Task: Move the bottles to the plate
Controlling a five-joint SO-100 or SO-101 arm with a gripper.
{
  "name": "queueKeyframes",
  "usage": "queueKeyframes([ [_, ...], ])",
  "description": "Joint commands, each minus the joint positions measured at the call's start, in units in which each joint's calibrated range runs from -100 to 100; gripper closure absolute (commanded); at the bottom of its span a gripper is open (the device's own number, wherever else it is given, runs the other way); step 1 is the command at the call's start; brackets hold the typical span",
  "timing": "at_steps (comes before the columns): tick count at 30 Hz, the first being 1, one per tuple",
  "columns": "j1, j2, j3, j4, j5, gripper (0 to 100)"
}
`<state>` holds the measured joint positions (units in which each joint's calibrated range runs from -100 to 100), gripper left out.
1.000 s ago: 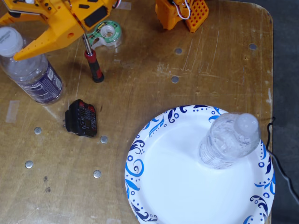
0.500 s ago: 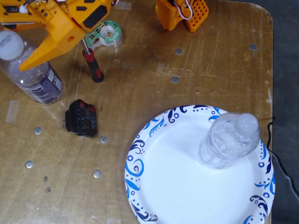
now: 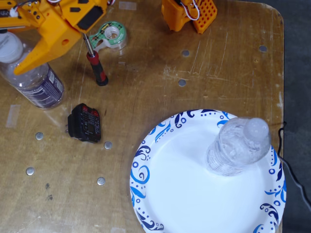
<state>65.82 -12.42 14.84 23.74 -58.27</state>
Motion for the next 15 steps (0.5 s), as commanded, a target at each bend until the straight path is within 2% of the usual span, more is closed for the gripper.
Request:
queueKeyframes([
  [1,1.19,-0.23,-4.30,0.28,0.16,65],
  [15,3.56,-0.15,-5.02,1.06,0.68,65],
])
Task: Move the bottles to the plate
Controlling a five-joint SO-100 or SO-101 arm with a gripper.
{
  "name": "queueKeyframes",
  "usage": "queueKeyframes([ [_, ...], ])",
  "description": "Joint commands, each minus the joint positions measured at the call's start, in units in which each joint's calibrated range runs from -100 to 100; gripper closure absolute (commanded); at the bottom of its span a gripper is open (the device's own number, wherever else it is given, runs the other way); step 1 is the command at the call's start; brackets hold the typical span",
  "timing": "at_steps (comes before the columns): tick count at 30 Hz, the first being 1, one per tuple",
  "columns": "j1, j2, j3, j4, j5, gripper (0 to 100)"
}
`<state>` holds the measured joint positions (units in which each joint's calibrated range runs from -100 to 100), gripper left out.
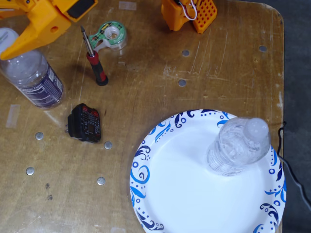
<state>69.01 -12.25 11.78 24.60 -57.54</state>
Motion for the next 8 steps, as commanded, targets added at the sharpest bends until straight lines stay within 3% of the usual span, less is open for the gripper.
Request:
queueKeyframes([
  [1,0.59,-0.31,-1.06,-0.40,-0.10,65],
  [8,1.99,-0.23,0.02,-0.31,-0.36,65],
])
